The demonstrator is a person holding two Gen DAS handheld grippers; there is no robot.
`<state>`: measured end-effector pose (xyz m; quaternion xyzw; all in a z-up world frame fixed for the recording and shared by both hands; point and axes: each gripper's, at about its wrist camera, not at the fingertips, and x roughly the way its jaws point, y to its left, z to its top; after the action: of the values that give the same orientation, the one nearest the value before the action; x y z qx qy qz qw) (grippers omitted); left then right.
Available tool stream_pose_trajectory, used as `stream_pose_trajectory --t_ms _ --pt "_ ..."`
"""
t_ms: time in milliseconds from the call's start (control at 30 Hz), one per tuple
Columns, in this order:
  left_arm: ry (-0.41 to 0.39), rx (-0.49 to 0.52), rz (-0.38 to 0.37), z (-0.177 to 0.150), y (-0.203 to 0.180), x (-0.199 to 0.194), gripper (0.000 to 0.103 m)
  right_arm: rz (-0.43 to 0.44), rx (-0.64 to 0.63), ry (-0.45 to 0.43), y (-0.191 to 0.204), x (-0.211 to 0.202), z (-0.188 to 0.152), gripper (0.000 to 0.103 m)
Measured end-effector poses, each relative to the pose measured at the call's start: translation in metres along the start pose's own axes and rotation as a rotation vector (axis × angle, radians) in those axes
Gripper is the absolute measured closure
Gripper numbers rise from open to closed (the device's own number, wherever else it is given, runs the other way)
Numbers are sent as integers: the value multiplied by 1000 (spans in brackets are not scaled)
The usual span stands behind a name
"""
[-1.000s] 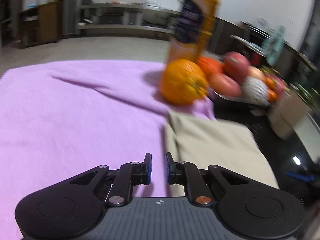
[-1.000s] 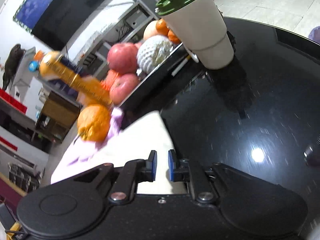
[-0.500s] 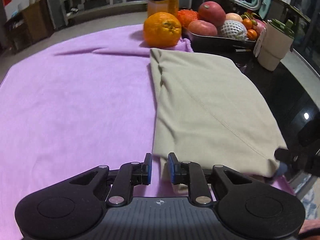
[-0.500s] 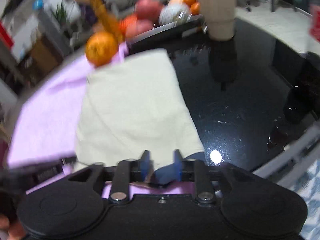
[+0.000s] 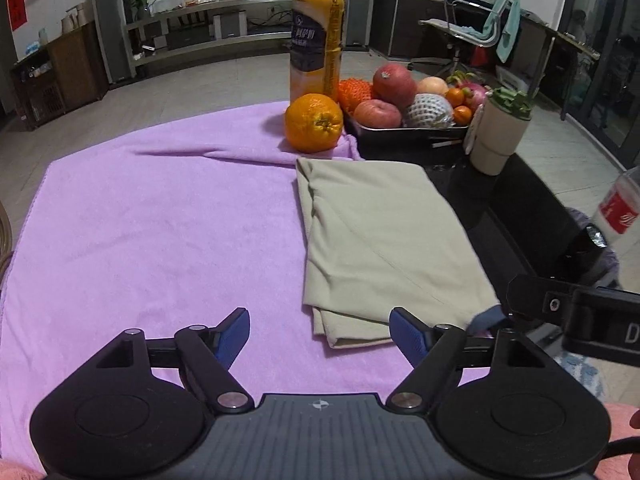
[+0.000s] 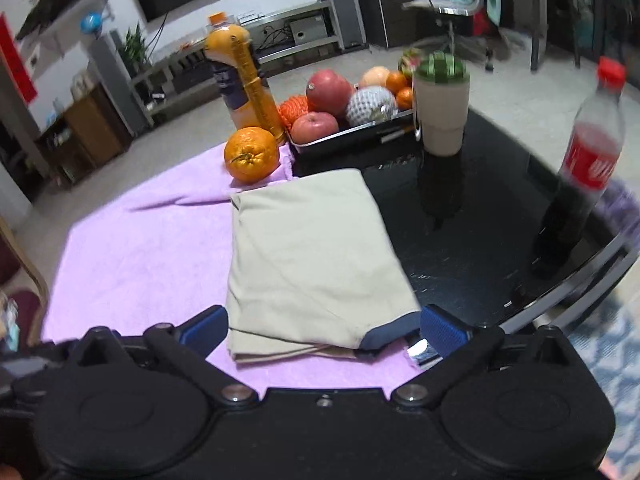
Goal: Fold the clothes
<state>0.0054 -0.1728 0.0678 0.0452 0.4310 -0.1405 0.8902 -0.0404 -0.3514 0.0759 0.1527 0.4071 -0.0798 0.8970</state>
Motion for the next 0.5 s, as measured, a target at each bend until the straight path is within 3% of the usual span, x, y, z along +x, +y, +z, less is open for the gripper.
stream_pose_trajectory --t_ms 100,300,500 --pt "-5 11 -14 -2 -1 -14 14 -52 8 -8 7 -19 0 0" --pt "-32 15 -14 -5 -1 -38 9 22 33 17 6 -48 0 0" --pt "-44 19 -15 -10 0 -52 6 -14 46 25 7 -63 -8 0"
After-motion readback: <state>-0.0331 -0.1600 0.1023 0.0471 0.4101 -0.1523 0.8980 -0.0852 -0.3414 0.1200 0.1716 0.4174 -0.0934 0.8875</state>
